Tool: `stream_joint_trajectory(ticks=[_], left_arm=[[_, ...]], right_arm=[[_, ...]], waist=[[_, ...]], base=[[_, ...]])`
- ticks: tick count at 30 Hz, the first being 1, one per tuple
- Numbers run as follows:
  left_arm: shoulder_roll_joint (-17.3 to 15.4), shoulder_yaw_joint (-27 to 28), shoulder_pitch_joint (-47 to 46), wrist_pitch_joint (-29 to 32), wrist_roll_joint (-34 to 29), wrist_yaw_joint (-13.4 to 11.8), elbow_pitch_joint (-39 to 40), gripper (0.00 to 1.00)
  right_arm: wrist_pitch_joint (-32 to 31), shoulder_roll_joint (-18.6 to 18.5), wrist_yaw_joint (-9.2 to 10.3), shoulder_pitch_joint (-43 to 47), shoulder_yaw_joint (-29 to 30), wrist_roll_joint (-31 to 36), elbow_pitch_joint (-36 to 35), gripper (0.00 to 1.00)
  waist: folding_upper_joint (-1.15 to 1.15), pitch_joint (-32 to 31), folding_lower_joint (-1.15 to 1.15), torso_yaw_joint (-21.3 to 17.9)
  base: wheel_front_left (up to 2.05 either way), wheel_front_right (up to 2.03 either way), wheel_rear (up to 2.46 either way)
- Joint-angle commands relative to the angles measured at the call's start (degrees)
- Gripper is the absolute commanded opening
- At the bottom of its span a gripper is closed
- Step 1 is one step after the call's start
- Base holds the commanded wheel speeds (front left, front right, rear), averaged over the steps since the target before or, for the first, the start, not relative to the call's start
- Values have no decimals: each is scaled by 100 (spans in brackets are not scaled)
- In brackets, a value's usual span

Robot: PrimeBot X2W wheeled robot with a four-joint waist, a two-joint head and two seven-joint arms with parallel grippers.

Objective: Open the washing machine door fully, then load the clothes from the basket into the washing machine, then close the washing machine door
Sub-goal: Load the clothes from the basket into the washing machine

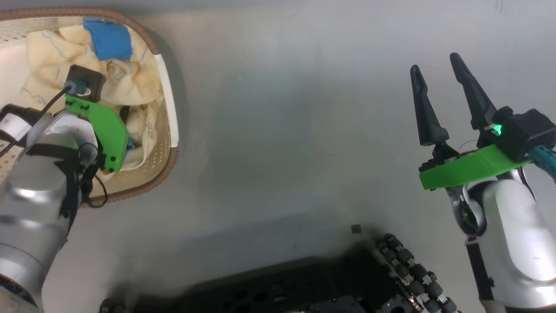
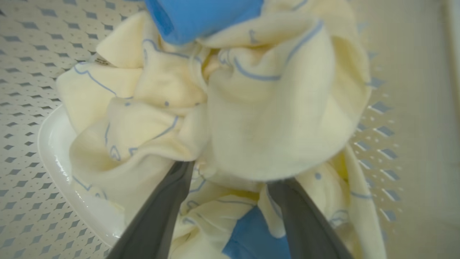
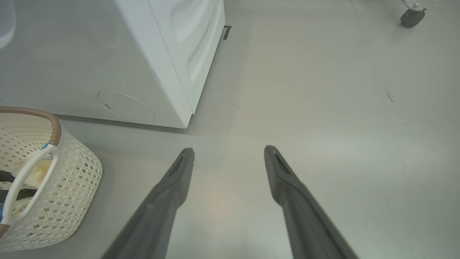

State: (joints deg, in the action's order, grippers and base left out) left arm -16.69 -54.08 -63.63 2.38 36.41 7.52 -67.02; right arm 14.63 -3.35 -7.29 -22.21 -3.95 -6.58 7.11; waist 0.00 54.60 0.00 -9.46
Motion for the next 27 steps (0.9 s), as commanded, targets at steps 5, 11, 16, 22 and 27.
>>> stream_joint_trajectory(ticks=[5, 11, 16, 22, 27], left_arm=[[-261, -115, -141, 89, 114, -3, -161, 100], [-264, -195, -310, 227, 238, -3, -405, 100], [-214, -156, -329, 365, 375, -3, -530, 0], [-161, -193, -282, 357, 496, -3, -560, 0], [-111, -188, -118, 183, 595, -3, -590, 0]], right_arm=[[37, 41, -20, 107, -145, -64, -200, 100], [37, 45, -20, 103, -199, -74, -268, 100], [37, 46, -20, 127, -197, -76, -289, 100], [37, 46, -20, 110, -171, -62, -277, 100], [37, 46, -20, 68, -151, -20, -256, 100]], waist=[[0, 217, 0, -146], [0, 392, 0, -239], [0, 430, 0, -261], [0, 365, 0, -180], [0, 113, 0, -62]], base=[[0, 0, 0], [0, 0, 0], [0, 0, 0], [0, 0, 0], [0, 0, 0]])
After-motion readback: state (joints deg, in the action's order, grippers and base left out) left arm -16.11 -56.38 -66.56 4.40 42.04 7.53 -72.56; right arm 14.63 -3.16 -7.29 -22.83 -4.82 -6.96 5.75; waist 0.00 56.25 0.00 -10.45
